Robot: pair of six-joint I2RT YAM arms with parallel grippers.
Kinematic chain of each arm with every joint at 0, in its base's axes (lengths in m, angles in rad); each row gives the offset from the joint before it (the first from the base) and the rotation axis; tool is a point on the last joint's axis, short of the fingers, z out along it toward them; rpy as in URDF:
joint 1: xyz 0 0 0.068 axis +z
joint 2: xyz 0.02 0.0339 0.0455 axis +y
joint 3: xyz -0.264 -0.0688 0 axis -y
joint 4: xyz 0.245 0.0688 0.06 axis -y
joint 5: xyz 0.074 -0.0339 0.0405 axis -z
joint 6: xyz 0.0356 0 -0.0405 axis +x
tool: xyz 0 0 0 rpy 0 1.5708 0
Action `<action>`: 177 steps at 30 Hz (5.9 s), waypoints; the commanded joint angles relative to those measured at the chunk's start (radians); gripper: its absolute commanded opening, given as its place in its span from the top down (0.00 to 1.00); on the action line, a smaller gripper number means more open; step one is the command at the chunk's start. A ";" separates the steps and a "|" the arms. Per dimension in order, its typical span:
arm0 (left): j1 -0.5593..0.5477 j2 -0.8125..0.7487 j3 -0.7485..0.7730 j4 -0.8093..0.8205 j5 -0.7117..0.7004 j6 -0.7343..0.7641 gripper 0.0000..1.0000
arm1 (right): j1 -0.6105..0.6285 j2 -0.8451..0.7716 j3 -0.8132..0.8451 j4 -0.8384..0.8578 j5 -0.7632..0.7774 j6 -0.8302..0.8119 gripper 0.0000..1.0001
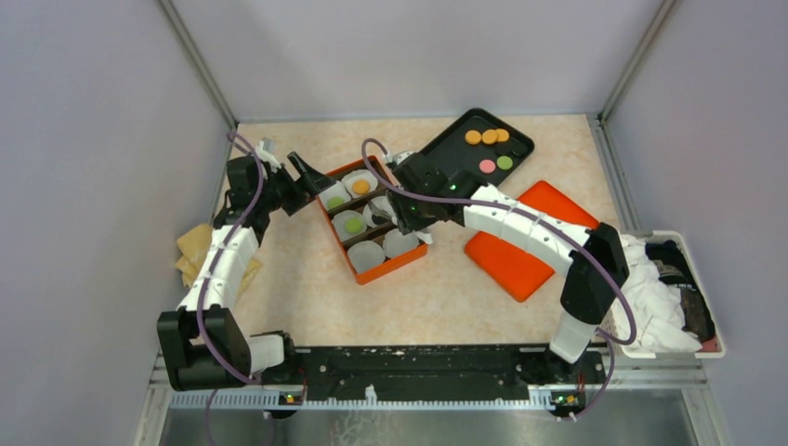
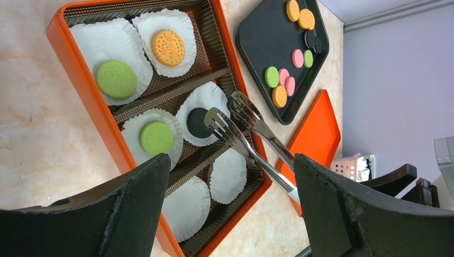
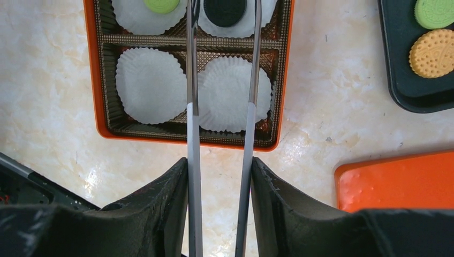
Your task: Pack the cookies
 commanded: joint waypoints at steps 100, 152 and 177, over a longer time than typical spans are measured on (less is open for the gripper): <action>-0.004 0.021 0.025 0.054 0.040 -0.007 0.08 | -0.599 0.083 -0.085 0.114 0.033 0.090 0.56; -0.004 -0.008 0.013 0.052 0.046 -0.013 0.09 | -0.590 -0.015 0.018 0.022 0.068 0.037 0.61; -0.004 -0.004 0.008 0.046 0.041 -0.007 0.09 | -0.591 0.127 0.061 0.021 0.071 0.050 0.59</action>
